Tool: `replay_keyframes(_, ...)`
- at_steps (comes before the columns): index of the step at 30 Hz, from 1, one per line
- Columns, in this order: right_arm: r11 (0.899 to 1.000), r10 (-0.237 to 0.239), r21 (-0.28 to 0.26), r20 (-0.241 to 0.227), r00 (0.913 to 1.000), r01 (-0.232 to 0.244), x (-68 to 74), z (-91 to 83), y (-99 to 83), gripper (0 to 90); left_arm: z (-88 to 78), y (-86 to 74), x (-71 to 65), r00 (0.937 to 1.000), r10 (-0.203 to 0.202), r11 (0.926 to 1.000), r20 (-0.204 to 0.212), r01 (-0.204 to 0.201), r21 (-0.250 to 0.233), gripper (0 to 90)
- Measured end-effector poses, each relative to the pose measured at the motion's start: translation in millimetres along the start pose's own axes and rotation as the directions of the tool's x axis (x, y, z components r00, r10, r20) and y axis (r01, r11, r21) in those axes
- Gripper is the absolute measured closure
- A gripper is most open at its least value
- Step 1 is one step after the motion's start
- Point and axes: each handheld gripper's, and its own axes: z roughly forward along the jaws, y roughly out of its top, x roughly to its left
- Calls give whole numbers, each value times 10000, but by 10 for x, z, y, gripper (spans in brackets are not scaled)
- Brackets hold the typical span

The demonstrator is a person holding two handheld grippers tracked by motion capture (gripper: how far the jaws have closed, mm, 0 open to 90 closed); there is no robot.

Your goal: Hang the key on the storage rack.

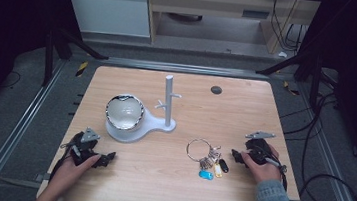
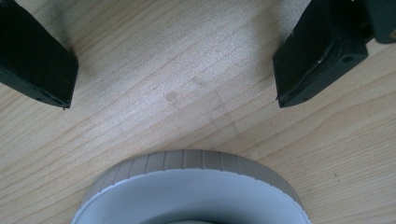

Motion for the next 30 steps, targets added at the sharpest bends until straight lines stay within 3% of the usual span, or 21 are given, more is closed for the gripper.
replay_keyframes(2,9974,-615,355,-288,9977,625,1,-95,88,251,0,0,0,10000,-2,10000,0,2,-3,0)
replay_keyframes(4,9956,-802,455,-479,9956,823,2,-151,146,259,-1,0,0,10000,2,10000,-4,-2,14,0)
replay_keyframes(8,9859,-1395,805,-880,9863,1466,33,-243,279,363,0,0,0,10000,-3,10000,-3,3,-4,0)
replay_keyframes(18,9364,-2869,1461,-2048,9358,3190,279,-215,533,647,0,0,0,10000,-3,10000,-1,3,-6,0)
replay_keyframes(21,9166,-3257,1623,-2272,9178,3654,365,-159,587,725,0,0,0,10000,-2,10000,-2,2,-5,0)
replay_keyframes(22,9166,-3257,1623,-2272,9178,3654,365,-159,587,725,0,0,0,10000,-2,10000,-2,2,-5,0)
replay_keyframes(23,9043,-3486,1690,-2376,9067,3920,400,-111,631,736,0,0,0,10000,-5,10000,-2,5,-6,0)
replay_keyframes(30,8712,-3860,2138,-2579,8857,4419,470,87,749,647,0,0,0,10000,-4,10000,-1,4,-5,0)
